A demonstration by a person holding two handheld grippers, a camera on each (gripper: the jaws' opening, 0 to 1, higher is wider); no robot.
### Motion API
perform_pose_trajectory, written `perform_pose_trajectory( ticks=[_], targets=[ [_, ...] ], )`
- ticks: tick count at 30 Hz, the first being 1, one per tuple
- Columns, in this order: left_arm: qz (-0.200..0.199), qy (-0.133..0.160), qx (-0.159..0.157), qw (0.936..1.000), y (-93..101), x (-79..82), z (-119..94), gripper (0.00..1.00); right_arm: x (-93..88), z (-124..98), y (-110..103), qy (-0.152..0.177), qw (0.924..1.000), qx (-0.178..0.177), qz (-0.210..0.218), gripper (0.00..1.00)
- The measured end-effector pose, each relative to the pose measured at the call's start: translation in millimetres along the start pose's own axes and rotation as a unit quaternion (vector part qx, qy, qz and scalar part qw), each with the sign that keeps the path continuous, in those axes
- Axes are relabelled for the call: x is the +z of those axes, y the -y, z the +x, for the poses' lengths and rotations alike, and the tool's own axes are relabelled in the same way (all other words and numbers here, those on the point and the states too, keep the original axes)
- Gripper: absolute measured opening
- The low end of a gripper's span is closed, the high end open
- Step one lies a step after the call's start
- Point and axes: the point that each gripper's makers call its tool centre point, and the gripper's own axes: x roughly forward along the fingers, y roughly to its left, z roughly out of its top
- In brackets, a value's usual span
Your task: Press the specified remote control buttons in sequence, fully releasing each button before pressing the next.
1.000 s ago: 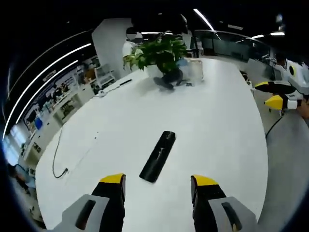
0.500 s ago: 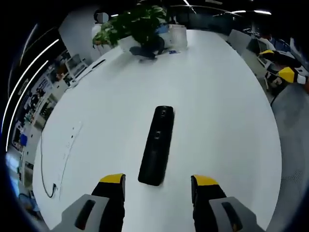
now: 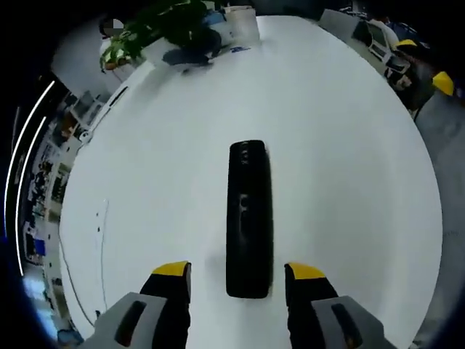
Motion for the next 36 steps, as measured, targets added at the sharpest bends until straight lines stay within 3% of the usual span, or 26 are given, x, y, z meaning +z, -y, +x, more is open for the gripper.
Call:
perform_pose_trajectory(
  ticks=[5,9,12,13,15,23,32,36],
  targets=[
    [0.013,-0.024,-0.031,0.9992,0.2,-2.0,1,0.55,-0.5,0,2,-0.001,1.0,-0.002,0.002,0.42],
    [-0.022,-0.053,-0.067,0.9961,4.2,-5.0,4,0.54,-1.4,1,-1,-0.004,1.0,0.003,-0.002,0.4],
    [-0.033,-0.056,-0.104,0.9925,9.4,-5.8,5,0.47,-1.7,1,-1,-0.005,1.0,0.002,-0.003,0.41],
    [-0.07,-0.062,-0.119,0.9884,12.6,-8.0,4,0.45,-1.5,0,0,-0.004,1.0,0.0,-0.002,0.41],
    [-0.035,-0.051,-0.108,0.9922,8.5,-6.0,4,0.45,1.9,-1,3,0.006,1.0,-0.005,0.0,0.41],
    [-0.044,-0.06,-0.107,0.9914,6.6,-6.6,5,0.43,3.8,-3,3,0.011,0.9999,-0.006,0.003,0.38],
    [-0.05,-0.061,-0.097,0.9921,24.7,-5.6,2,0.23,6.1,-5,5,0.018,0.9998,-0.01,0.006,0.38],
    [-0.056,-0.063,-0.077,0.9935,28.0,-6.7,2,0.23,7.5,-6,6,0.022,0.9997,-0.01,0.006,0.38]
  ],
)
